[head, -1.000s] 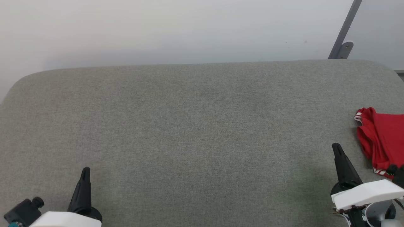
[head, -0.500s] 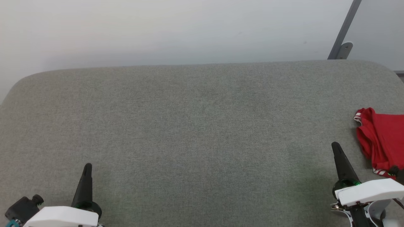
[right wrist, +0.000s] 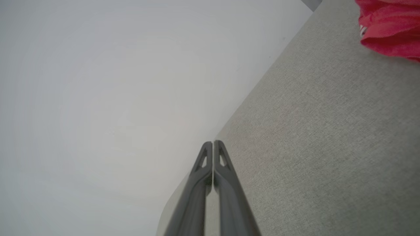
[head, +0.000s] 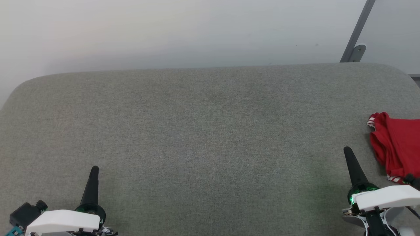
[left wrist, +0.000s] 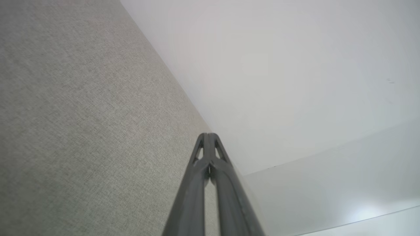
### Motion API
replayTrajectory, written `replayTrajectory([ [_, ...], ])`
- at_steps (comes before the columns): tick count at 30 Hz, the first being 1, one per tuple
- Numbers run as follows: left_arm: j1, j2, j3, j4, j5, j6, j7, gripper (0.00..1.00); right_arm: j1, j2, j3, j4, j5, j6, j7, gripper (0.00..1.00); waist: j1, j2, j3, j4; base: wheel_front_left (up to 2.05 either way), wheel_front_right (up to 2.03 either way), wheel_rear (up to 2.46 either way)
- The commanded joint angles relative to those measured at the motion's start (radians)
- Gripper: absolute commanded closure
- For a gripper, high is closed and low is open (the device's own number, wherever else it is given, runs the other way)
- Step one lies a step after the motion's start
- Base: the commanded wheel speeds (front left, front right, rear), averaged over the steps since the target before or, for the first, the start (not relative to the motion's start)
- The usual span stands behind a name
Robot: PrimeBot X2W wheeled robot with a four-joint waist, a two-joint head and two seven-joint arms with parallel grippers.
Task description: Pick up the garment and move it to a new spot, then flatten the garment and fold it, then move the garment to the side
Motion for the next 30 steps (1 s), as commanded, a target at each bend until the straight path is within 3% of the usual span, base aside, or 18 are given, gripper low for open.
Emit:
replayTrajectory([
  [1, -0.026, 0.004, 0.008, -0.004, -0.027, -0.002, 0.010, 1.00, -0.022, 0.000, -0.002, -0.004, 0.028, 0.000, 0.005, 1.00, 0.0000, 0.0000, 0.000, 0.000, 0.00, 0.00, 0.00],
  [30, -0.074, -0.039, 0.034, 0.032, -0.247, -0.002, 0.082, 1.00, -0.045, 0.015, -0.011, 0.041, 0.275, 0.000, 0.032, 1.00, 0.0000, 0.0000, -0.007, -0.002, 0.00, 0.00, 0.00],
])
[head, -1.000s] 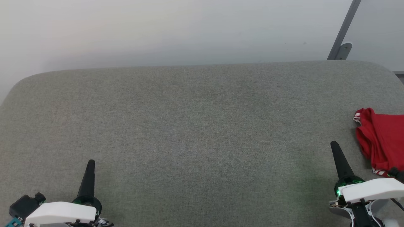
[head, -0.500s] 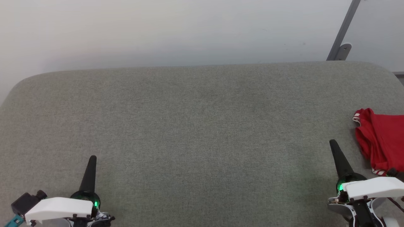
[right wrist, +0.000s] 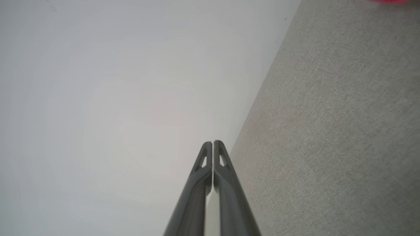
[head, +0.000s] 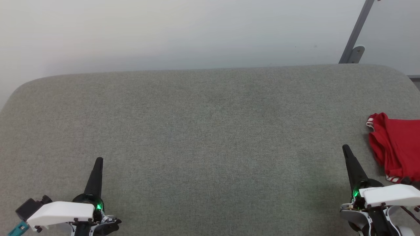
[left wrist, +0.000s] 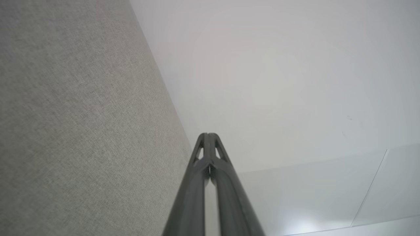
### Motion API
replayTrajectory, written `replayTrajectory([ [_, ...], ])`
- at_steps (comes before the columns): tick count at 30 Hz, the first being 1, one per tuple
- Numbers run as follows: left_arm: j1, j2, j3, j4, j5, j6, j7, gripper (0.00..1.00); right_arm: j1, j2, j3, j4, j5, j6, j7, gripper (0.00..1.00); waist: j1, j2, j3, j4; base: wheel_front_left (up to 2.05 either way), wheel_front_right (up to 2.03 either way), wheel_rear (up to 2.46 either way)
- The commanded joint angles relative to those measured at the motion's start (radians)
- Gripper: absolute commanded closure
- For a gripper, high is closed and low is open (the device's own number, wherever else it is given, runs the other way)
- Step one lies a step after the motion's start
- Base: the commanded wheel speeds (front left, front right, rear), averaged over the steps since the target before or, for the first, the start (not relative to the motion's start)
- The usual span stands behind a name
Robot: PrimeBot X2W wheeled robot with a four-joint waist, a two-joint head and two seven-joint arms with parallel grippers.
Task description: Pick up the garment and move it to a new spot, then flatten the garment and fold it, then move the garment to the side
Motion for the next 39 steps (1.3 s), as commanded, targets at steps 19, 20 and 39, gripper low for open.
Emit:
replayTrajectory([
  [19, -0.045, -0.021, 0.020, 0.017, -0.125, -0.003, 0.043, 1.00, -0.028, 0.011, -0.008, 0.022, 0.141, 0.000, 0.018, 1.00, 0.0000, 0.0000, -0.004, -0.002, 0.00, 0.00, 0.00],
  [20, -0.047, -0.022, 0.021, 0.018, -0.131, -0.003, 0.045, 1.00, -0.029, 0.011, -0.008, 0.024, 0.148, 0.000, 0.018, 1.00, 0.0000, 0.0000, -0.004, -0.002, 0.00, 0.00, 0.00],
  [39, -0.059, -0.039, 0.031, 0.029, -0.197, -0.003, 0.070, 1.00, -0.034, 0.014, -0.010, 0.037, 0.223, 0.000, 0.026, 1.00, 0.0000, 0.0000, -0.007, -0.003, 0.00, 0.00, 0.00],
])
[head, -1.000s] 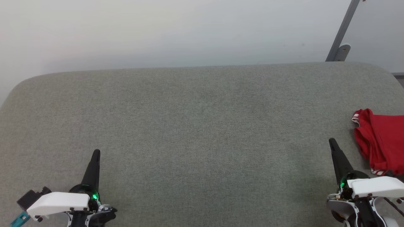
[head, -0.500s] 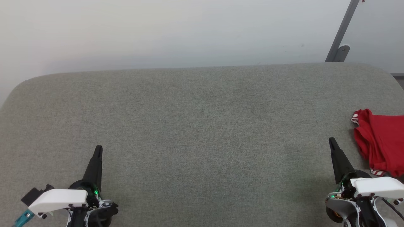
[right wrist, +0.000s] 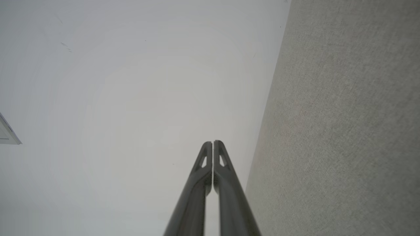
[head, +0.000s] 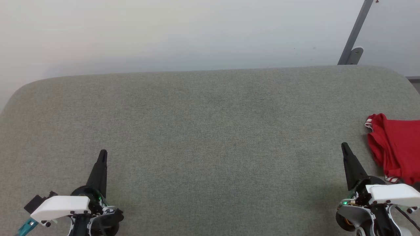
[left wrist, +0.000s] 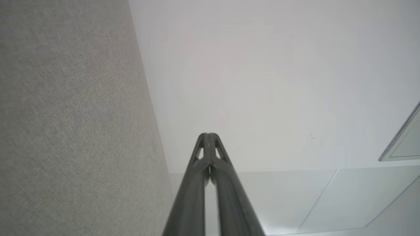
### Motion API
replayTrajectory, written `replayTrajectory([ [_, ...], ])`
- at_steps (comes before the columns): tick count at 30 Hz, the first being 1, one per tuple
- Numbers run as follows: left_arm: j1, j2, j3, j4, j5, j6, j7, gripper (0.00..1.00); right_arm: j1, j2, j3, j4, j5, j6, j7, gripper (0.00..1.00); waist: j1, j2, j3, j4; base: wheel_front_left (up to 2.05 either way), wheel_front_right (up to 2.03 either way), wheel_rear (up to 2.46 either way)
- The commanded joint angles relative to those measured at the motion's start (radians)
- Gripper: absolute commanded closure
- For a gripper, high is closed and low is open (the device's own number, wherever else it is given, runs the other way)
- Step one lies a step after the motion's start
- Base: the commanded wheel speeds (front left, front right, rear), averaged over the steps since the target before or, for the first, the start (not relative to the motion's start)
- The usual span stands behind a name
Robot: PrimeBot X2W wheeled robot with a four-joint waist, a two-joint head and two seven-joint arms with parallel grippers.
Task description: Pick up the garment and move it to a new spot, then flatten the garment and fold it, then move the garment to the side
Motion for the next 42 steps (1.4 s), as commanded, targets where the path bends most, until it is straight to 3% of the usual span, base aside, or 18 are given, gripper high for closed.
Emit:
replayTrajectory([
  [1, -0.011, -0.002, 0.003, 0.000, -0.003, -0.003, 0.006, 1.00, -0.009, 0.001, -0.001, 0.001, 0.004, 0.000, 0.001, 1.00, 0.0000, 0.0000, 0.000, 0.000, 0.00, 0.00, 0.00],
  [42, -0.012, -0.007, 0.010, 0.000, 0.005, -0.003, 0.011, 1.00, -0.009, 0.001, -0.001, 0.000, 0.004, 0.000, 0.000, 1.00, 0.0000, 0.0000, 0.000, 0.000, 0.00, 0.00, 0.00],
])
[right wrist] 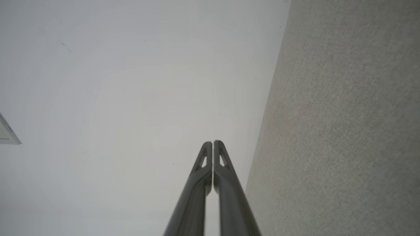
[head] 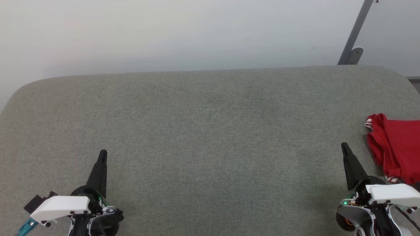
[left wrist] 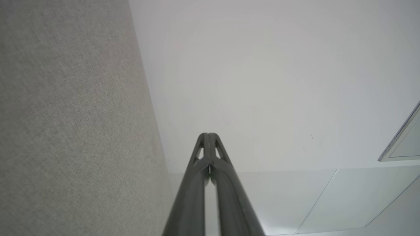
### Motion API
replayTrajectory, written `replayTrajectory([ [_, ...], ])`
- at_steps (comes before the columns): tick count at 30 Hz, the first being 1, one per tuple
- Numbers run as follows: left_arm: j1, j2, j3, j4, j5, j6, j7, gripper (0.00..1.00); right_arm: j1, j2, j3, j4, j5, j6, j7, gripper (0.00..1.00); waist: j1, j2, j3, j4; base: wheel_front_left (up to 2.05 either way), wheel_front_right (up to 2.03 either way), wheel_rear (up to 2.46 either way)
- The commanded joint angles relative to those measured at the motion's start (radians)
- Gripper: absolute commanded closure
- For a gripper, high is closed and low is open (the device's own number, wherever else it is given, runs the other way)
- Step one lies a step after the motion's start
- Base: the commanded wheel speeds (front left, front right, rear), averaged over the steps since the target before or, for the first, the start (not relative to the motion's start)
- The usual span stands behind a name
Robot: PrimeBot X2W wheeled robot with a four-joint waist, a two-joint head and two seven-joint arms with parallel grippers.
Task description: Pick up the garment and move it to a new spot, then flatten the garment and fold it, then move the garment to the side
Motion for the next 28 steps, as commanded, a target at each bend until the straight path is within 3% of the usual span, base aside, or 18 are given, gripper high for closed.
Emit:
replayTrajectory([
  [1, -0.012, -0.003, 0.004, 0.000, 0.002, -0.003, 0.005, 1.00, -0.009, 0.001, 0.000, 0.000, 0.004, 0.000, 0.001, 1.00, 0.0000, -0.0001, 0.000, 0.000, 0.00, 0.00, 0.00],
  [28, -0.012, -0.004, 0.006, 0.000, 0.005, -0.003, 0.006, 1.00, -0.009, 0.001, 0.000, 0.000, 0.004, 0.000, 0.001, 1.00, 0.0000, -0.0001, 0.000, 0.000, 0.00, 0.00, 0.00],
])
